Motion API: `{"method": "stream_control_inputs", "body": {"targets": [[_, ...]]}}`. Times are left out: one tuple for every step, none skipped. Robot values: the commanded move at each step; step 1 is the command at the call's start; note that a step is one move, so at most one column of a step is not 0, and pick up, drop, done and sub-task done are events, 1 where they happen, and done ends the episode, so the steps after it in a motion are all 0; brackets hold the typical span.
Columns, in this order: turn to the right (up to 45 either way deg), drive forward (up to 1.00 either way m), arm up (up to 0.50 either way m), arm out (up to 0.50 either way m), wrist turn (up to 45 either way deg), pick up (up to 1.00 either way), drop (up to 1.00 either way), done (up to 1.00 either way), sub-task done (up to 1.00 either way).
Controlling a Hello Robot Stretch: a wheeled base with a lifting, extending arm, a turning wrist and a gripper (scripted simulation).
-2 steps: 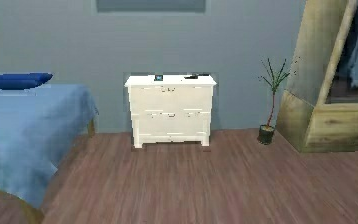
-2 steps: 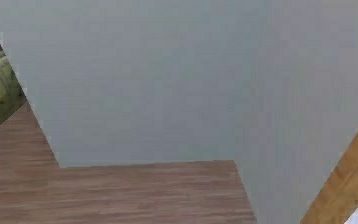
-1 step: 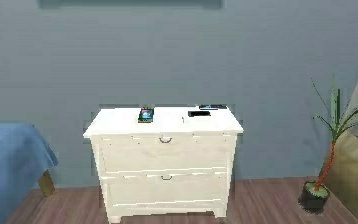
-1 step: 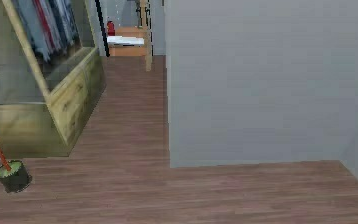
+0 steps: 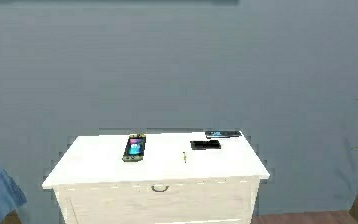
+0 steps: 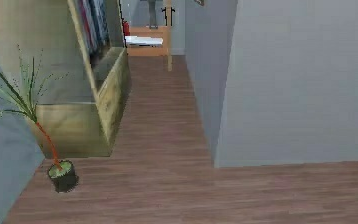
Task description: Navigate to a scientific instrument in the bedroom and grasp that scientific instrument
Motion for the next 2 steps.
{"method": "stream_control_inputs", "body": {"targets": [[-45.0, 0.0, 0.0, 0.0, 0.0, 0.0, 0.0, 0.0, 0.0], [-45.0, 0.0, 0.0, 0.0, 0.0, 0.0, 0.0, 0.0, 0.0]]}}
